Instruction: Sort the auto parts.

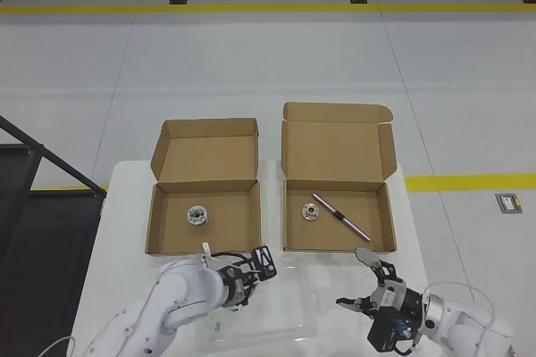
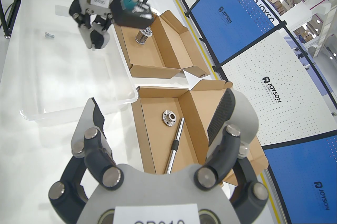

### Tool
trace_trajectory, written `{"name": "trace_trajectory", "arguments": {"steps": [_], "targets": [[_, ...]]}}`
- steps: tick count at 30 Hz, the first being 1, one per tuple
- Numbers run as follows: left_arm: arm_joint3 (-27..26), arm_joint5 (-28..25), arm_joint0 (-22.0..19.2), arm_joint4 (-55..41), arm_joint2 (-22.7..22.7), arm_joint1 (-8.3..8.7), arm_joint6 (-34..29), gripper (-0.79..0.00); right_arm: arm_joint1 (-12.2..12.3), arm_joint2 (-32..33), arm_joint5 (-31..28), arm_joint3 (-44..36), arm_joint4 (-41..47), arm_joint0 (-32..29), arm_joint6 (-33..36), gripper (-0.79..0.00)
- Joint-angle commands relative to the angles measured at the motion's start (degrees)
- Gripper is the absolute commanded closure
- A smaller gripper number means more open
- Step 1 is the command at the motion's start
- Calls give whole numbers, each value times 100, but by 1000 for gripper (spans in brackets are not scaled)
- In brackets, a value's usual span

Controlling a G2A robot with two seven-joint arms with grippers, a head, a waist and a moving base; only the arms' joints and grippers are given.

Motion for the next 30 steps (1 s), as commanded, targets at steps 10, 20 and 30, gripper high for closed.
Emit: {"name": "trace_trajectory", "arguments": {"steps": [10,20,30], "targets": [[-612,-206,1011,-1326,-1737,260,1315,0,0,0,0,0,0,0,0,-785],[-626,-166,1030,-1297,-1746,258,1390,0,0,0,0,0,0,0,0,-785],[-101,341,1027,-2115,-2370,262,2257,0,0,0,0,0,0,0,0,-785]]}}
